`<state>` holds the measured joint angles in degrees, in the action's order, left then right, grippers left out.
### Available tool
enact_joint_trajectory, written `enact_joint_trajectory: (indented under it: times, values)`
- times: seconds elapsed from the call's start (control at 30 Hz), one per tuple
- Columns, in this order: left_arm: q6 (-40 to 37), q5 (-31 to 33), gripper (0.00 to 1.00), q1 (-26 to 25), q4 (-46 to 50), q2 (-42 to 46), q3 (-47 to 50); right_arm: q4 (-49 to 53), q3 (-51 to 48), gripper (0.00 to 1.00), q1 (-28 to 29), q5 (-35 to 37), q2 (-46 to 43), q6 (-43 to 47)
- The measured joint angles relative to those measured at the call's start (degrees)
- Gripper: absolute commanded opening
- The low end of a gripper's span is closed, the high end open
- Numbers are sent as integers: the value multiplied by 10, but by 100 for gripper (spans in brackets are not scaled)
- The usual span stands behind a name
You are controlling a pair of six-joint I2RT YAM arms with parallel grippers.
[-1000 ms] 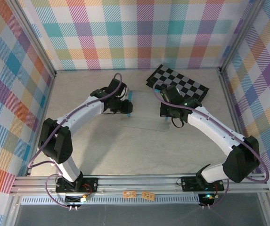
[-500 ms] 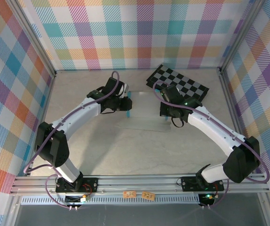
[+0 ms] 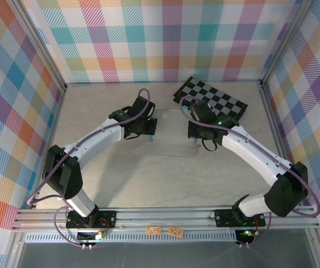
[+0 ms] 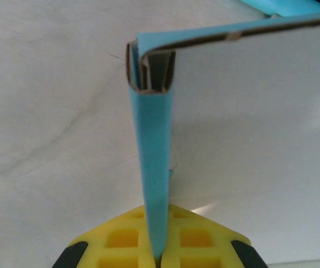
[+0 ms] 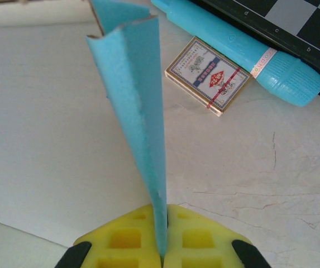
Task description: Fold the paper box
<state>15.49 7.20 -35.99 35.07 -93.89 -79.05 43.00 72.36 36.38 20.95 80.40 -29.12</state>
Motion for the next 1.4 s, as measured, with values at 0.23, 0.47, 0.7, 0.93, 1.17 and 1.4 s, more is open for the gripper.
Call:
enact_joint_trajectory:
  times: [0.23, 0.47, 0.7, 0.93, 1.17, 1.4]
  values:
    - [30, 136, 0, -39, 35, 0, -25, 2, 20, 0, 25, 17, 0, -7]
    - [27, 183, 37, -47, 37, 7, -38, 26, 51, 0, 55, 69, 19, -33]
    - [17, 24, 51, 25, -13, 77, -21, 41, 52, 0, 57, 75, 19, -32]
    - [-4, -114, 51, 68, -22, 85, -22, 48, 56, 0, 56, 75, 19, -32]
    - [-21, -160, 39, 68, -21, 66, -22, 47, 67, 0, 55, 66, 20, -30]
    - [-35, -136, 23, 68, -20, 47, -20, 47, 67, 0, 53, 57, 20, -30]
